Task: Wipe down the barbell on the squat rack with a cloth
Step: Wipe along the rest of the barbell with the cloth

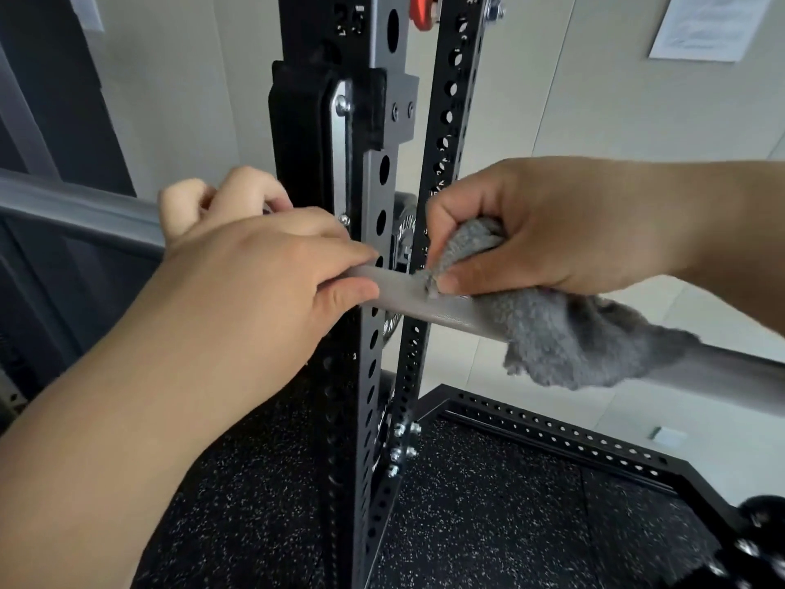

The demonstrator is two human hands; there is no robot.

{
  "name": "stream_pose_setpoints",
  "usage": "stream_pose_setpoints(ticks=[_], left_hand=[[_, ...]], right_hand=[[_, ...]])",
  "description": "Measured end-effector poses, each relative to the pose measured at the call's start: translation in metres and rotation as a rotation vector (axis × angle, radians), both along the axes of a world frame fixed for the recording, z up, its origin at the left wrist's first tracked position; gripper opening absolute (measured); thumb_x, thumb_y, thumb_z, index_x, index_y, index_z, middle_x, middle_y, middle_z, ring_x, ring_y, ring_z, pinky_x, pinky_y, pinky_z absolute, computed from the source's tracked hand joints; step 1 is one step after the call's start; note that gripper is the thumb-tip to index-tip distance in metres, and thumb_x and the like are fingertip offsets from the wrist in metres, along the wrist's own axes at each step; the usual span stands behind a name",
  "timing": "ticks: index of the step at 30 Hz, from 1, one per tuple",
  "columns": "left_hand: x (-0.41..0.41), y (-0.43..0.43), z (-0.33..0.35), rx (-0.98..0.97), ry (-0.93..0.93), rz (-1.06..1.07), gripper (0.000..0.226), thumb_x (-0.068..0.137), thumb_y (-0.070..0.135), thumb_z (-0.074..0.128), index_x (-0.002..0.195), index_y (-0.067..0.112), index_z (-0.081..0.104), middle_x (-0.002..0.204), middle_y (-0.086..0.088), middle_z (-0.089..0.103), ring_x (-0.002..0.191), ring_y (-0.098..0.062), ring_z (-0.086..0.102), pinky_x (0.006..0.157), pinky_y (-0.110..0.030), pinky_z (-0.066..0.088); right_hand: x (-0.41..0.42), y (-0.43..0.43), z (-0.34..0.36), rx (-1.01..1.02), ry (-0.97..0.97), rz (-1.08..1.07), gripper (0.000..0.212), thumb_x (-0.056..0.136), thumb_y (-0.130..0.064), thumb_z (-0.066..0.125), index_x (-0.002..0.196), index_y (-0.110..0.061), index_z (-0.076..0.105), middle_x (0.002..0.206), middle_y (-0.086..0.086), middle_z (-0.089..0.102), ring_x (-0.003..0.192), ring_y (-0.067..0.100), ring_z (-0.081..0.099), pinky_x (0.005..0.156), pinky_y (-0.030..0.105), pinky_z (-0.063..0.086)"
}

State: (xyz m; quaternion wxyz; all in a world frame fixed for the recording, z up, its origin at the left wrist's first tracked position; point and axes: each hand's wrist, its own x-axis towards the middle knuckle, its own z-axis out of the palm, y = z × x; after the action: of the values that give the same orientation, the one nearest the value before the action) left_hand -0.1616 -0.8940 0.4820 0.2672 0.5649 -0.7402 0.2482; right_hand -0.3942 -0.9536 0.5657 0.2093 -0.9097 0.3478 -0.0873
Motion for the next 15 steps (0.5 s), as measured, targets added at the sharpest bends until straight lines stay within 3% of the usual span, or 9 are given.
stream_pose_setpoints(ticks=[2,3,5,8,10,13,15], left_hand=[[0.001,0.0,0.003,0.029,-0.038,-0.014,0.04,0.1,0.068,0.04,0.113,0.047,0.071,0.107,0.03,0.066,0.108,-0.017,0.048,0.089,-0.036,0.019],[0.0,-0.001,0.006,0.077,-0.056,-0.035,0.042,0.099,0.068,0.036,0.111,0.046,0.069,0.101,0.029,0.066,0.105,-0.015,0.049,0.089,-0.034,0.02],[-0.001,-0.005,0.012,0.18,-0.034,-0.073,0.047,0.091,0.069,0.029,0.109,0.046,0.065,0.089,0.025,0.06,0.098,-0.011,0.049,0.087,-0.036,0.028],[0.0,-0.008,0.013,0.193,0.041,-0.088,0.041,0.086,0.068,0.041,0.109,0.046,0.068,0.089,0.021,0.054,0.093,-0.006,0.044,0.082,-0.036,0.033],[0.0,-0.006,0.01,0.13,0.037,-0.087,0.039,0.086,0.066,0.046,0.107,0.043,0.071,0.088,0.021,0.056,0.094,-0.003,0.04,0.083,-0.033,0.029],[0.0,-0.004,0.008,0.083,0.024,-0.101,0.039,0.086,0.067,0.049,0.103,0.041,0.072,0.083,0.023,0.058,0.094,-0.005,0.043,0.083,-0.03,0.025],[0.001,-0.004,0.007,0.06,0.024,-0.11,0.041,0.085,0.069,0.049,0.101,0.039,0.072,0.081,0.023,0.057,0.095,-0.009,0.044,0.083,-0.032,0.026]], right_hand=[[-0.011,0.002,0.013,0.271,0.109,0.014,0.007,0.084,-0.019,0.077,0.084,-0.016,0.071,0.076,0.002,0.076,0.061,0.01,0.074,0.053,0.015,0.056],[-0.016,0.004,0.015,0.311,0.126,0.009,0.006,0.083,-0.019,0.076,0.084,-0.016,0.072,0.077,0.005,0.076,0.062,0.014,0.075,0.052,0.018,0.057],[-0.013,0.0,0.008,0.189,0.064,0.002,0.006,0.084,-0.031,0.075,0.084,-0.025,0.073,0.079,0.0,0.076,0.064,0.01,0.074,0.055,0.015,0.056],[0.007,-0.006,-0.007,-0.103,-0.052,-0.023,0.011,0.088,-0.044,0.073,0.087,-0.033,0.07,0.079,-0.012,0.074,0.069,0.0,0.069,0.061,0.009,0.049],[0.009,-0.002,-0.002,-0.088,-0.026,-0.002,0.01,0.086,-0.041,0.076,0.084,-0.033,0.07,0.078,-0.01,0.075,0.068,0.002,0.071,0.063,0.011,0.053],[0.004,0.012,0.013,0.098,0.108,-0.013,0.006,0.079,-0.037,0.078,0.078,-0.034,0.073,0.075,-0.007,0.076,0.065,0.009,0.075,0.055,0.018,0.058],[0.012,0.013,0.005,-0.061,0.047,0.001,0.008,0.079,-0.046,0.075,0.082,-0.039,0.073,0.078,-0.015,0.076,0.069,0.001,0.073,0.06,0.019,0.056]])
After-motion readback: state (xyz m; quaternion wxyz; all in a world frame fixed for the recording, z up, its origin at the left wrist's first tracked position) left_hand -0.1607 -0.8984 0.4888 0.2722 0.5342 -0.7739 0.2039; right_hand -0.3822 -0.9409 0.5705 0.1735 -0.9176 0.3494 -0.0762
